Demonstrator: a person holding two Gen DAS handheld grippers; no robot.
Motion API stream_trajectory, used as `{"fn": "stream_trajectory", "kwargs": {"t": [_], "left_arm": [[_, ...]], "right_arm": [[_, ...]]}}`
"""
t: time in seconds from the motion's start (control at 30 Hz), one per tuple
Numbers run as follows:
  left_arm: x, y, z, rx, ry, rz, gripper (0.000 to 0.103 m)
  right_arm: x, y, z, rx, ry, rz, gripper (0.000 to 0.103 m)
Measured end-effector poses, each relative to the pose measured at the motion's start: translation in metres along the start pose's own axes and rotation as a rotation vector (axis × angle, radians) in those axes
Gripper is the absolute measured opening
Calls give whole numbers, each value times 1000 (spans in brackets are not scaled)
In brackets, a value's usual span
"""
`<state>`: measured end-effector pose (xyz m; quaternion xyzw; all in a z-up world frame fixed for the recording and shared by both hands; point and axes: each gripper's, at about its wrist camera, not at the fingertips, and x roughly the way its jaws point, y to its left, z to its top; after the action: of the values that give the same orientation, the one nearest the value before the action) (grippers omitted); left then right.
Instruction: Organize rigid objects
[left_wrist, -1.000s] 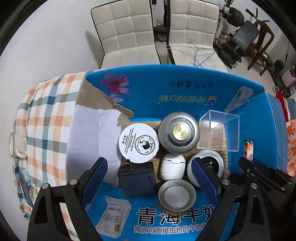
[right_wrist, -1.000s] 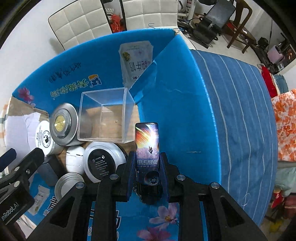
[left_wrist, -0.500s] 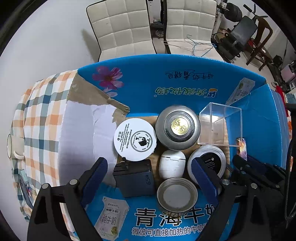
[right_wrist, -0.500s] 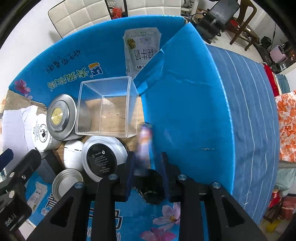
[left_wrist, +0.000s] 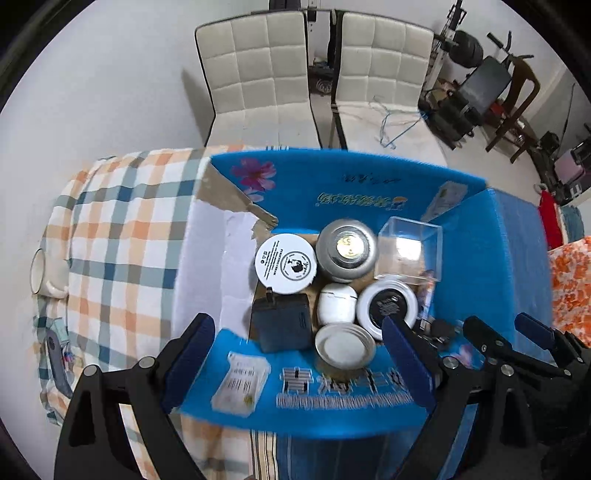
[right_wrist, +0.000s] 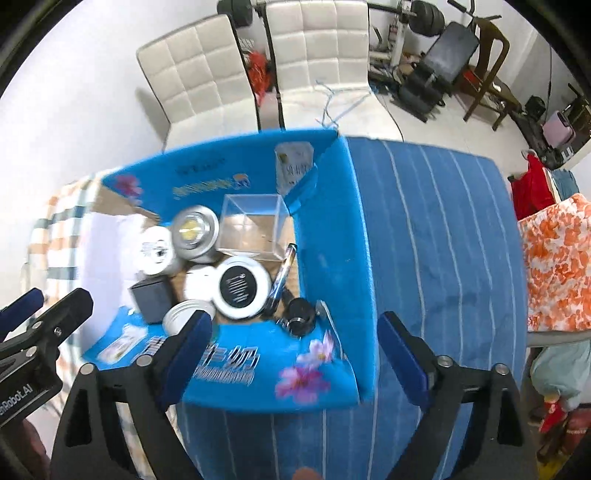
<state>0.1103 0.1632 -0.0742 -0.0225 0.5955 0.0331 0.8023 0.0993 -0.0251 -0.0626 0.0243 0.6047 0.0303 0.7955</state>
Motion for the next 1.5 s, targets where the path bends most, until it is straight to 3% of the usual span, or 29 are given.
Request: {"fn": "stream_trajectory", "kwargs": {"t": [0.37,0.63,0.87,1.5], "left_arm": [[-118,0,-31,-1,-130,-26,93],[-165,-4,-49,5,-174,-48,93],[-183,-5,-61,0,-190,-56,93],[-185,-3,-70,-9,-187,-37,93]], "right_arm": [[-138,-2,-43,-30,-161,66,95],[-202,-5,-61,-51,-222,75,96],[-222,-6,-74,-59,-244,56,96],[-210,-13,-75,-47,-238,12,96]]}}
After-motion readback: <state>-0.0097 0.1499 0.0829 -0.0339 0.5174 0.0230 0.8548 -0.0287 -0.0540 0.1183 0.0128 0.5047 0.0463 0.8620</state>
